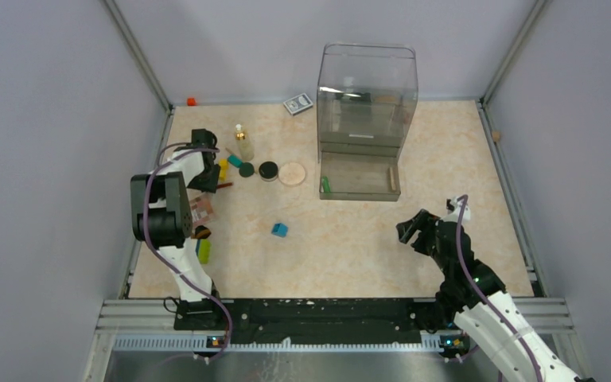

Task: Organize the makeup
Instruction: Pick up the lipstick at the center of the board.

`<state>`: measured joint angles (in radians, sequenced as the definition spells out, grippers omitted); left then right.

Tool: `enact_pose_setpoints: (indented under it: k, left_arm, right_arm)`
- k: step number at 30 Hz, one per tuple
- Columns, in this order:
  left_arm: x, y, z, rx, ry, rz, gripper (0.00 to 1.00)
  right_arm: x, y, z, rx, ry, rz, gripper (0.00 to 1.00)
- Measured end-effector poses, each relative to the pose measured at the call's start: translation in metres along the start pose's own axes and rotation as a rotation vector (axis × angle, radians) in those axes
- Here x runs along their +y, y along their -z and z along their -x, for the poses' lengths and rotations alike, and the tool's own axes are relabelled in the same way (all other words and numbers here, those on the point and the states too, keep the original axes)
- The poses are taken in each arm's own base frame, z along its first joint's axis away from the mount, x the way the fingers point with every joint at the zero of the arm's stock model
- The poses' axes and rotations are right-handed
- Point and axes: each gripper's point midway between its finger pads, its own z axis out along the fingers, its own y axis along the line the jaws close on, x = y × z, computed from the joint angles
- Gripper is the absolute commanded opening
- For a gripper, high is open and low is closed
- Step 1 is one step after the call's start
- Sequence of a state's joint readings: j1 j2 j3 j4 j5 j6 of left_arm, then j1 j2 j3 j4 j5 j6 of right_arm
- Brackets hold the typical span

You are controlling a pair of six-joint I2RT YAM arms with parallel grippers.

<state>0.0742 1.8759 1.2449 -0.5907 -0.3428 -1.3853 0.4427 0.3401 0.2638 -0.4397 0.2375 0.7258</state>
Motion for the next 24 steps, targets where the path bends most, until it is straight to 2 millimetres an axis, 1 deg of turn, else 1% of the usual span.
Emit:
enact_pose_setpoints:
  k: [4, 8, 12, 14, 16, 20, 22, 24]
  left_arm:
    - [-0.001, -0.003, 0.000, 0.003, -0.003, -0.002, 0.27]
    - [-0.003, -0.003, -0.001, 0.007, -0.013, -0.008, 0.15]
    - [-0.003, -0.003, -0.001, 0.006, -0.012, -0.014, 0.00]
    - [-0.002, -0.002, -0.001, 0.004, -0.008, -0.026, 0.00]
    - [0.004, 0.000, -0.001, 0.003, -0.008, -0.028, 0.00]
    - [0.030, 0.012, -0.006, 0.013, -0.030, -0.013, 0.00]
    - [0.043, 0.026, -0.011, 0.015, -0.048, -0.019, 0.00]
    - [0.052, 0.047, -0.022, 0.016, -0.082, -0.062, 0.00]
  right_arm:
    - [-0.001, 0.000, 0.000, 0.001, 0.001, -0.003, 0.73]
    - [-0.001, 0.000, 0.000, 0.001, 0.001, -0.004, 0.73]
    - [0.000, 0.000, 0.000, -0.002, 0.000, -0.001, 0.73]
    - [0.000, 0.001, 0.001, -0.004, -0.001, 0.000, 0.73]
    - [0.000, 0.001, 0.001, -0.004, -0.001, 0.000, 0.73]
    - [0.000, 0.001, 0.001, -0.005, -0.001, -0.001, 0.73]
    - [-0.001, 0.001, 0.001, -0.006, -0.001, -0.002, 0.73]
    - [-0.001, 0.001, 0.001, -0.006, -0.001, -0.002, 0.73]
